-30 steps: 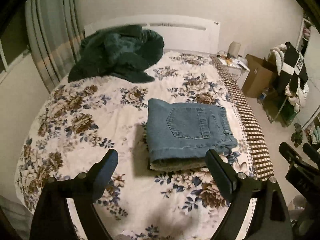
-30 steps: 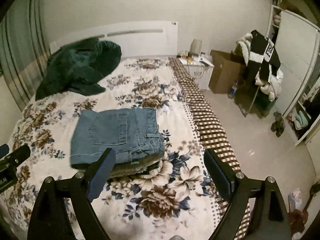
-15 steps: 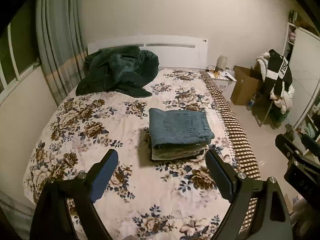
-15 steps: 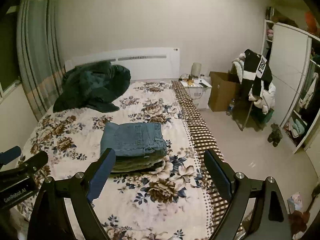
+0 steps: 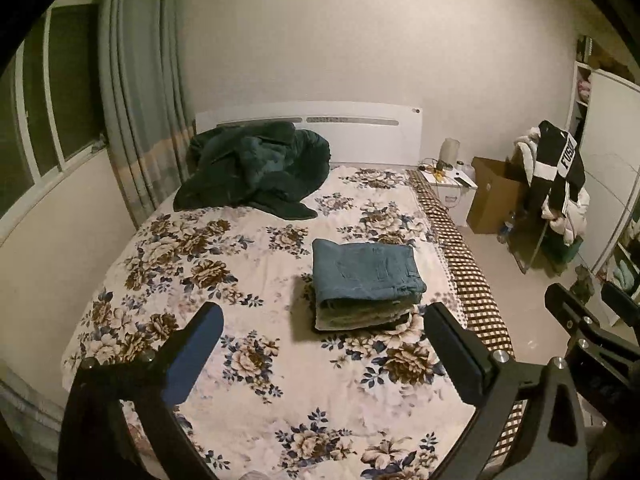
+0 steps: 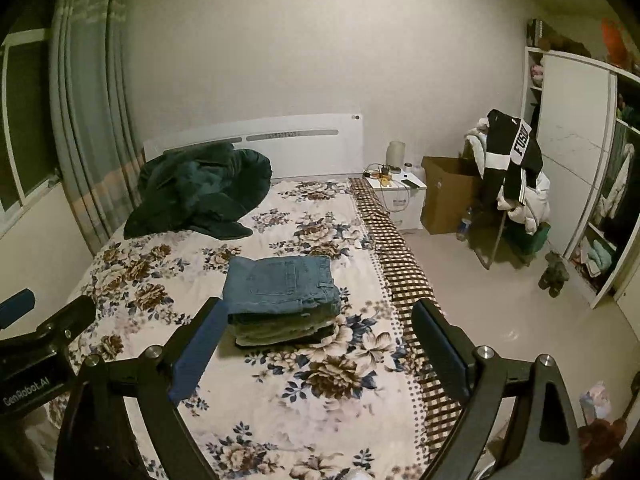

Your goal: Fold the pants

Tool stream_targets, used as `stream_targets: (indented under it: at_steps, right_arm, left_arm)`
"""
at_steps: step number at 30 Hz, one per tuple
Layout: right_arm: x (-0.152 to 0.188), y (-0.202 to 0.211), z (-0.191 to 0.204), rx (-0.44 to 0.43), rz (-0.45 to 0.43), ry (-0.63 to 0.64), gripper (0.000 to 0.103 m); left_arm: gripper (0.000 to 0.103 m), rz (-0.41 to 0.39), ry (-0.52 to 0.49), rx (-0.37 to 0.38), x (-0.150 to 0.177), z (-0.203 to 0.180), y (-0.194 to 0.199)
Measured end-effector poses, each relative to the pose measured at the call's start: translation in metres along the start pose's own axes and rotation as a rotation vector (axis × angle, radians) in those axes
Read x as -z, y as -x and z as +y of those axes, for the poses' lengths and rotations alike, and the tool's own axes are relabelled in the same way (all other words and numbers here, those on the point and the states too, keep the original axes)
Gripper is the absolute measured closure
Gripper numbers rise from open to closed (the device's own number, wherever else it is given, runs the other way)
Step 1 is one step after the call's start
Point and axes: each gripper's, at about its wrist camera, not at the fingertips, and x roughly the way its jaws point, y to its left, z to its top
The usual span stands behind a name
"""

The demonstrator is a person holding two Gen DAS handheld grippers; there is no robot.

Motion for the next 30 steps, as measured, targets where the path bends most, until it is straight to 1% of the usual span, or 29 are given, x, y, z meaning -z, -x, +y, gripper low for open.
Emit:
stream_targets:
  at_steps: [7,14,18,30]
  right_arm:
    - [-0.007,-0.001,-0.007,-0.017,0.006,0.036,0.007]
    - [-0.005,-0.007,-0.012,-0.041,0.022,0.042,0.007]
    - [-0.006,-0.01,-0.015,-0.05,0.017,0.045,0.007]
    - [-0.006,-0.016,-0.018,-0.076,0.029,0.043,0.007]
  left_arm:
    - [0.0,0.001,0.018,-0.019,0.008,-0.003,0.009]
    - [0.0,-0.002,0.017,-0.049,0.011,-0.007,0.016]
    - [0.0,-0.006,0.015,-0.061,0.011,-0.01,0.02]
    - [0.0,-0.008,0.005,-0.075,0.013,-0.015,0.026]
